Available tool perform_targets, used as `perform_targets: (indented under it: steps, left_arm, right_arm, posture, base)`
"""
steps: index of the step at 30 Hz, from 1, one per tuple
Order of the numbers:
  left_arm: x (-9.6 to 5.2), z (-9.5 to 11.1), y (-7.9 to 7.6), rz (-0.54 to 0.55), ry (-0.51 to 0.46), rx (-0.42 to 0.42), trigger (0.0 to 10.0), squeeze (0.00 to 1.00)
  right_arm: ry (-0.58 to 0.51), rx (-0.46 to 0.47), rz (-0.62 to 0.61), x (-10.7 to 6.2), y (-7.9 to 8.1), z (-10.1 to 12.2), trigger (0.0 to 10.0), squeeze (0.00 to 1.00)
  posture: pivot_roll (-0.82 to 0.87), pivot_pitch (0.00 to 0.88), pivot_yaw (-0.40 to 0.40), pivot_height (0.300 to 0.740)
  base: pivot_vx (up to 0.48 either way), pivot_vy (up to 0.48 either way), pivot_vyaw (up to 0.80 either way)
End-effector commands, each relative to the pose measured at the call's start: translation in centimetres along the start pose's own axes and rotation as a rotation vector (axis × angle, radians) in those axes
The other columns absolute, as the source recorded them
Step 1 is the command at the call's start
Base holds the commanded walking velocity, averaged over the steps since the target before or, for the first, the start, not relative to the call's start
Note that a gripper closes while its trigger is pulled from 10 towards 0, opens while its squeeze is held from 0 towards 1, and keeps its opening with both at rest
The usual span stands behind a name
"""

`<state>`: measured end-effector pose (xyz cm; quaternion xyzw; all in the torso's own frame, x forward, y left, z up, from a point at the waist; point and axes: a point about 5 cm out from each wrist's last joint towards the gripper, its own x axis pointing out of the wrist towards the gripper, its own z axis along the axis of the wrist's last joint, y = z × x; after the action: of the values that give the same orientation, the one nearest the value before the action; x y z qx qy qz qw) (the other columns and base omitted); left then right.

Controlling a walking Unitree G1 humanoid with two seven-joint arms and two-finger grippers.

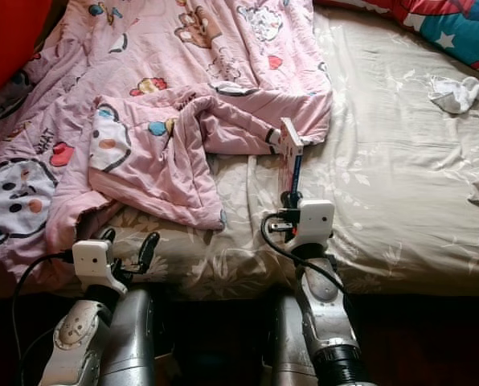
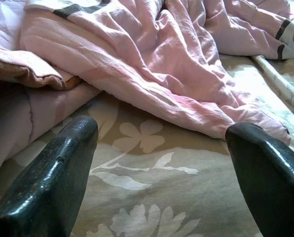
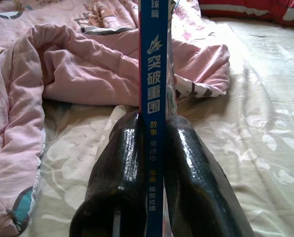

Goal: Clean up the room

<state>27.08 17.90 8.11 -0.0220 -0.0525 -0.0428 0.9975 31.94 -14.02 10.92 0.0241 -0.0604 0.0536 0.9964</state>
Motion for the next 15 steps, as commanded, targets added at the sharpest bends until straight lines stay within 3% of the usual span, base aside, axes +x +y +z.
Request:
perform_targets:
  steps: [1, 15]
  left_arm:
    - [-0.32, -0.7, -0.3, -0.007, 0.028, -0.002, 10.0, 0.0]
    - [-0.39, -0.56, -0.33, -0.003, 0.023, -0.007, 10.0, 0.0]
  right_arm:
    - [-0.056, -0.013, -0.011, 0.23, -0.47, 1.32, 10.0, 0.0]
    - [-0.056, -0.001, -0.009, -0.1, -0.21, 1.06, 10.0, 0.0]
  posture:
    - [0.08, 0.21, -0.081, 0.562]
    - [0.09, 0.229, -0.081, 0.601]
  base:
    - [0.0, 0.0, 0.0]
    - [0.0, 0.0, 0.0]
